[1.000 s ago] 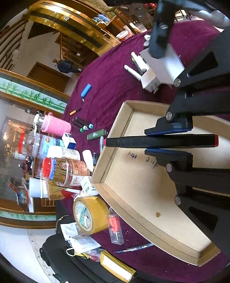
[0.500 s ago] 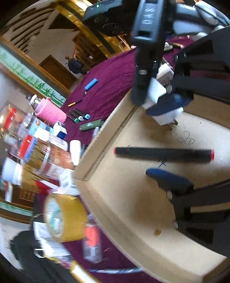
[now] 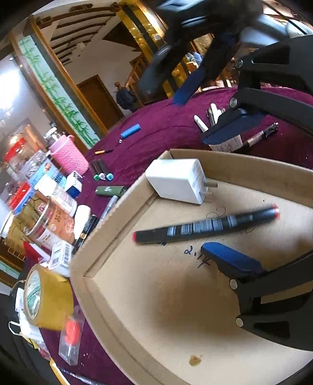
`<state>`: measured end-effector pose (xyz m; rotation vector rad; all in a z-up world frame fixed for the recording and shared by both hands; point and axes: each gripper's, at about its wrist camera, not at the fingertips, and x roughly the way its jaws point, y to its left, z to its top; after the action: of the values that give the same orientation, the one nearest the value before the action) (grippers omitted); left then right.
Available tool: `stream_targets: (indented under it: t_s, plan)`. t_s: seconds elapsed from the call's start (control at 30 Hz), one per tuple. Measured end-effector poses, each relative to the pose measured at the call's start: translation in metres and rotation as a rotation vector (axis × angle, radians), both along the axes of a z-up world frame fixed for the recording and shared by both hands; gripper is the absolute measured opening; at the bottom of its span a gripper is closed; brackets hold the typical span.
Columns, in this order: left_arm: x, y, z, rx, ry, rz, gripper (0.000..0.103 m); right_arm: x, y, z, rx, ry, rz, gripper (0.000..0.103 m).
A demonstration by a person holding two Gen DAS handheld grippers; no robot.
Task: Organize rigid objects
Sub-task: 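Release the marker into the box with the left tool while the right tool drops the charger there, then move both tools back over the items on the table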
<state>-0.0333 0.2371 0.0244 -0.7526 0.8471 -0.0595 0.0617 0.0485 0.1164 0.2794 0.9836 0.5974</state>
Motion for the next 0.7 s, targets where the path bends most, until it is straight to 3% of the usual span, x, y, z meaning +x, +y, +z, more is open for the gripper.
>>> stream_targets:
  t_s: [0.13,0.2,0.3,0.37,0.47,0.53,0.6,0.67,0.7]
  plan:
    - [-0.014,0.001,0.021,0.044,-0.059,0.025,0.082,-0.036,-0.049,0.03,-0.1,-0.205,-0.085,0.081]
    - [-0.019,0.002,0.033,0.065,-0.068,0.026,0.082,-0.06,-0.075,0.043,-0.187,-0.365,-0.184,0.1]
    - [-0.029,-0.011,0.06,0.147,-0.099,0.002,0.083,-0.078,-0.113,0.044,-0.254,-0.539,-0.338,0.103]
    - [-0.032,-0.029,0.074,0.236,-0.119,-0.042,0.089,-0.065,-0.139,0.033,-0.261,-0.482,-0.404,0.103]
    - [-0.024,-0.086,0.08,0.409,-0.109,-0.201,0.092,-0.032,-0.183,0.002,-0.173,-0.294,-0.465,0.103]
    - [-0.014,-0.115,0.071,0.439,-0.073,-0.282,0.092,-0.022,-0.205,-0.02,-0.146,-0.237,-0.51,0.103]
    - [0.0,-0.136,0.058,0.424,-0.025,-0.323,0.092,-0.024,-0.219,-0.038,-0.14,-0.255,-0.554,0.103]
    - [0.01,-0.146,0.046,0.443,0.013,-0.318,0.091,-0.03,-0.227,-0.052,-0.215,-0.282,-0.607,0.102]
    - [0.02,-0.152,0.04,0.477,0.034,-0.305,0.091,-0.026,-0.232,-0.055,-0.207,-0.232,-0.61,0.102]
